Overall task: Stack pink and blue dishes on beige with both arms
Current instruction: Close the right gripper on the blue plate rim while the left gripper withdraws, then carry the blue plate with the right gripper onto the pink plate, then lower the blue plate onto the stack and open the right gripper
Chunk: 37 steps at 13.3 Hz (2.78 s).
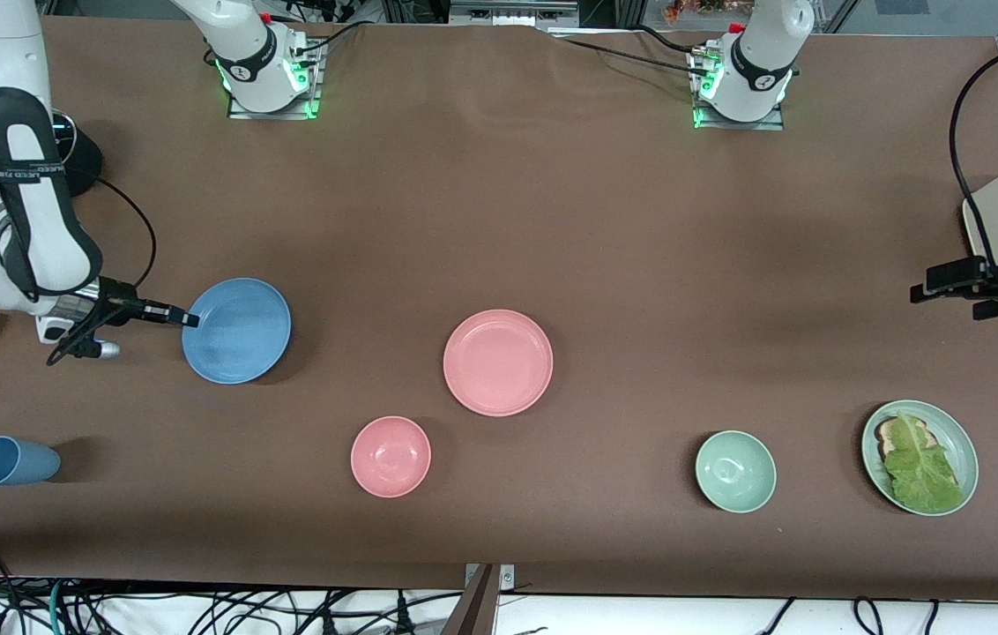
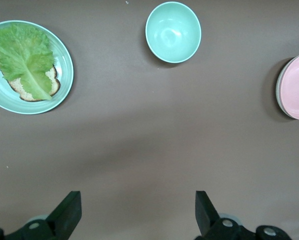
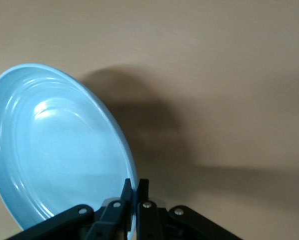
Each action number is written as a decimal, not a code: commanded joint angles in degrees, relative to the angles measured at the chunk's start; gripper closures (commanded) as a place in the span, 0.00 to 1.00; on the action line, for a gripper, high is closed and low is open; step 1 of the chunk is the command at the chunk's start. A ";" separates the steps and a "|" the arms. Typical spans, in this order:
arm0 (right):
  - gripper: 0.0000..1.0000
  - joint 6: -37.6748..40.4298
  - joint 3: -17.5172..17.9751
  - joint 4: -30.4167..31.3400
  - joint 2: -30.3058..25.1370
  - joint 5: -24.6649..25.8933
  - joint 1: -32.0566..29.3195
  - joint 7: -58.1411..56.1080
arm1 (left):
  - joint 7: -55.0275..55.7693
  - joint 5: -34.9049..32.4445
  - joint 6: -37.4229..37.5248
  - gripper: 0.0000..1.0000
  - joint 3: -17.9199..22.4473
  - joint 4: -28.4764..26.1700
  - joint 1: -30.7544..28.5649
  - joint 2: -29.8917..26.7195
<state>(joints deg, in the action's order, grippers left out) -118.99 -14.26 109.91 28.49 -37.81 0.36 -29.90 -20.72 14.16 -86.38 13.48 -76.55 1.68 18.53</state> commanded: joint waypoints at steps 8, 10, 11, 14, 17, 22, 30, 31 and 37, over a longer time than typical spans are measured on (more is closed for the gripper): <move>1.00 15.38 0.72 -18.94 0.16 5.03 17.45 24.23 | 0.16 -2.56 9.12 0.00 -0.82 -0.88 -1.51 -5.60; 1.00 11.09 1.07 -20.44 1.83 4.85 22.55 29.70 | 0.59 -7.01 9.03 0.00 -1.96 0.69 -0.37 -6.48; 1.00 7.67 1.25 -20.53 2.53 4.68 25.01 33.64 | 0.68 -9.83 9.03 0.00 -3.27 3.14 0.68 -6.48; 1.00 -0.77 1.25 -20.96 5.69 4.32 32.75 42.72 | 6.53 -12.14 9.38 0.00 -6.97 3.78 0.52 -6.92; 1.00 -8.60 1.25 -21.49 9.29 4.32 37.15 46.76 | 14.55 -12.14 10.96 0.00 -9.78 3.61 0.25 -9.20; 1.00 -13.79 1.34 -21.67 12.64 4.41 40.24 47.13 | 20.63 -11.79 12.72 0.00 -12.51 2.81 0.34 -12.28; 0.00 -19.96 2.74 -21.85 13.97 5.11 40.68 46.17 | 19.84 -10.65 15.89 0.00 -13.13 -5.61 -0.36 -16.68; 0.00 -19.79 2.66 -21.67 13.70 5.11 40.33 46.25 | 19.76 -10.65 15.80 0.00 -13.13 -5.97 -0.54 -16.77; 0.00 -3.47 -6.82 -21.50 5.72 10.28 40.42 45.81 | 19.76 -9.06 15.62 0.00 -13.13 -8.18 -2.04 -16.95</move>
<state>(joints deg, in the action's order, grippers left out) -128.41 -18.20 87.66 38.27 -30.72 40.71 16.03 -0.58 4.06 -70.22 1.01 -83.13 0.38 3.14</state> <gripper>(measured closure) 0.000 0.000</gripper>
